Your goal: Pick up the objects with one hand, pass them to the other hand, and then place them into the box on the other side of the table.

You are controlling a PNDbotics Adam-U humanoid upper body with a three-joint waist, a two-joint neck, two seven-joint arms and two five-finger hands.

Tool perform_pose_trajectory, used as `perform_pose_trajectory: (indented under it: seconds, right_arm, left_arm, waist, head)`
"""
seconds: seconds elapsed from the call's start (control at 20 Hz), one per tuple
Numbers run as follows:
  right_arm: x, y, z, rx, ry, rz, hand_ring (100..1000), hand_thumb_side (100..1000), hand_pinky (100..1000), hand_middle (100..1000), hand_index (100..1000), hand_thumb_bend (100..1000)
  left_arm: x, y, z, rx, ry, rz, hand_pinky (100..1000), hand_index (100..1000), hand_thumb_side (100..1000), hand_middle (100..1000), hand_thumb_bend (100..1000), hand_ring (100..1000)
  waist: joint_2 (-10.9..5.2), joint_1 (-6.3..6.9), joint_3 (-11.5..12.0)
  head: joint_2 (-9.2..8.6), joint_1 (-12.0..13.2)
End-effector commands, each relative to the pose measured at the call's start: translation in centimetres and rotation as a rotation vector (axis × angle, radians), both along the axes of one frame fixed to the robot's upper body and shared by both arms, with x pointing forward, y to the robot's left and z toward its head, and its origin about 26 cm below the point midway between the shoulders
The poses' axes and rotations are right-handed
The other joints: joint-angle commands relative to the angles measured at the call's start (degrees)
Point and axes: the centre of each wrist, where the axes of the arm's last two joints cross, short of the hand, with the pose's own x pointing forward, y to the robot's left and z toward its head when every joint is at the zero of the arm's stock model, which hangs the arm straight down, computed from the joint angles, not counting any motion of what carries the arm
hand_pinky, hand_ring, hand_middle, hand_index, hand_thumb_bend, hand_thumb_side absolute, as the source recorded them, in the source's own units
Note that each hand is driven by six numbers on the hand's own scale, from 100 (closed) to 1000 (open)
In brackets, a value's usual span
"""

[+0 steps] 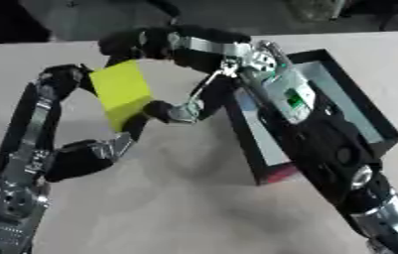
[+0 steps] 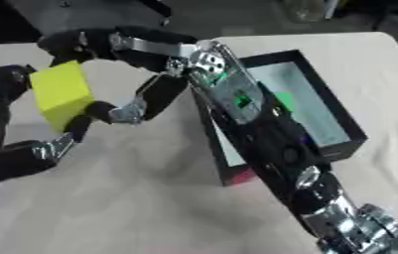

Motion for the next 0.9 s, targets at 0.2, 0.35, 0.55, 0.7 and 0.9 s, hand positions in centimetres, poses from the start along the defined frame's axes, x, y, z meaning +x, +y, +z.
perform_pose_trajectory:
  seconds: [0.2,0.35,0.55,0.7,0.9]
  right_arm:
    - [-0.35,0.14,0.99,-0.057,-0.079,0.067,1000,259,931,483,922,100]
    - [-0.4,0.23,1.0,-0.059,-0.076,0.067,1000,271,929,451,902,100]
    - [-0.42,0.29,0.97,-0.061,-0.072,0.067,1000,266,925,438,888,100]
    - [-0.45,0.3,0.98,-0.059,-0.078,0.071,1000,263,921,431,882,100]
    - [-0.47,0.28,0.99,-0.054,-0.089,0.076,1000,260,914,419,866,100]
  left_arm:
    - [-0.62,-0.97,1.04,-0.011,-0.05,-0.037,705,524,245,435,100,503]
    - [-0.67,-1.11,1.16,-0.017,-0.055,-0.042,705,524,245,435,100,503]
    - [-0.74,-1.27,1.27,-0.023,-0.062,-0.049,705,525,245,435,100,504]
    - [-0.81,-1.44,1.3,-0.024,-0.067,-0.062,708,526,246,436,100,505]
    - [-0.85,-1.56,1.4,-0.035,-0.071,-0.074,708,527,254,436,100,507]
  waist:
    - [-4.85,0.56,-0.08]
    - [-4.88,0.52,-0.05]
    - [-4.91,0.49,-0.02]
    - [-4.92,0.48,-0.03]
    - [-4.95,0.47,0.03]
  head:
    - [-0.65,0.12]
    - [-0.69,0.1]
    - [-0.66,0.02]
    - [-0.66,-0.01]
    - [-0.66,0.0]
